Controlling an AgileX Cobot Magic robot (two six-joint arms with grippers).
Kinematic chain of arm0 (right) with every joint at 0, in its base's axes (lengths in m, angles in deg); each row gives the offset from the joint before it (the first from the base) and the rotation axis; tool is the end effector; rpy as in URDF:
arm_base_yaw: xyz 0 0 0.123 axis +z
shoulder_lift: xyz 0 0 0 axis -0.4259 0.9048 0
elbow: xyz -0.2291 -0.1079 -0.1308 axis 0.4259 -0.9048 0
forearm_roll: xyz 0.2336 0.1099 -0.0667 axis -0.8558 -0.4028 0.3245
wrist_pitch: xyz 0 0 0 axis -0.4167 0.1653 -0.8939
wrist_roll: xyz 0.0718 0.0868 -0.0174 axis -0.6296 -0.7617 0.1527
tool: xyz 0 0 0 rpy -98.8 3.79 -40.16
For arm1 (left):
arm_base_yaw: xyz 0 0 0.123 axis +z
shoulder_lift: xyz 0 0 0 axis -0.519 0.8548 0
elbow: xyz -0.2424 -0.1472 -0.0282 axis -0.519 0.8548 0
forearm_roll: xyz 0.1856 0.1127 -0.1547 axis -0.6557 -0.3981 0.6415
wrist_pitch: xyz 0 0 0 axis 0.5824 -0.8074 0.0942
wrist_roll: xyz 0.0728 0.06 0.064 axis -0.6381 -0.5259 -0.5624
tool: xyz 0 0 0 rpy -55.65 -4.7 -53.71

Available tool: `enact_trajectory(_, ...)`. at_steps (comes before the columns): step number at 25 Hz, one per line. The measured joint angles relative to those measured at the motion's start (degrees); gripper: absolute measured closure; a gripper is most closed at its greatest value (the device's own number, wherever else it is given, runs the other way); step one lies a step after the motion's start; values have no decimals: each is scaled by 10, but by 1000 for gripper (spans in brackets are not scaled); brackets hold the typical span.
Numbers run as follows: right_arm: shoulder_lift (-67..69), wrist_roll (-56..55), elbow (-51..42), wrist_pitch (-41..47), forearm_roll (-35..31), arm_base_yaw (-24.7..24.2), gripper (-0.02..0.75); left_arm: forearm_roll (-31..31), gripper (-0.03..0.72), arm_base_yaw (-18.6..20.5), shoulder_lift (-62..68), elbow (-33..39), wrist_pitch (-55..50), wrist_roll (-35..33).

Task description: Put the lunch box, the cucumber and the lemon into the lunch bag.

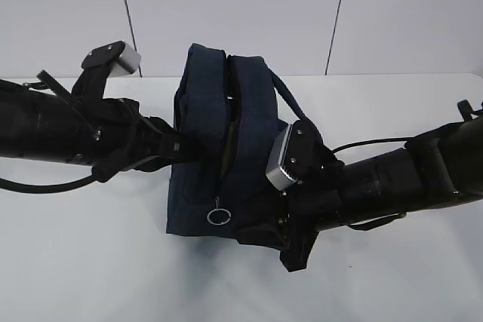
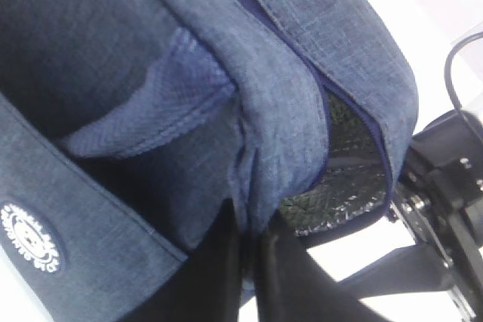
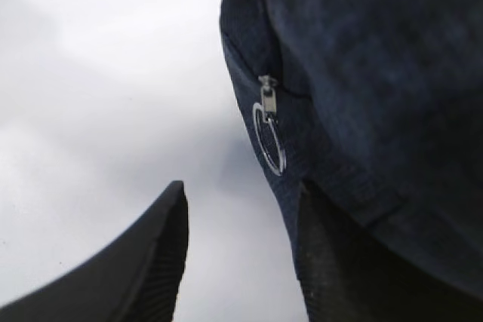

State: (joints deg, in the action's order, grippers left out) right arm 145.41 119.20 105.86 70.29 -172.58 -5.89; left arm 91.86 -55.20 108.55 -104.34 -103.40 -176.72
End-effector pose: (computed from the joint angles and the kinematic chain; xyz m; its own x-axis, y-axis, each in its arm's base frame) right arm 0.3023 0.1878 0.0969 -0.1885 -0.5086 -0.8401 -0.9512 0.3074 0.0274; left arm 0.2943 -0.1903 0.1673 -0.7154 0.1081 -0.6903 0.5518 0.6935 -0.4633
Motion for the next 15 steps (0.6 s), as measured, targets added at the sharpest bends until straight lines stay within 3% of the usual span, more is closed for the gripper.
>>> enact_trajectory(7,0,8,2,7,0,21,374,0,692,-1,0,0,1,0)
enact_trajectory(15,1,41,14,-49,0,41,374,0,692,-1,0,0,1,0)
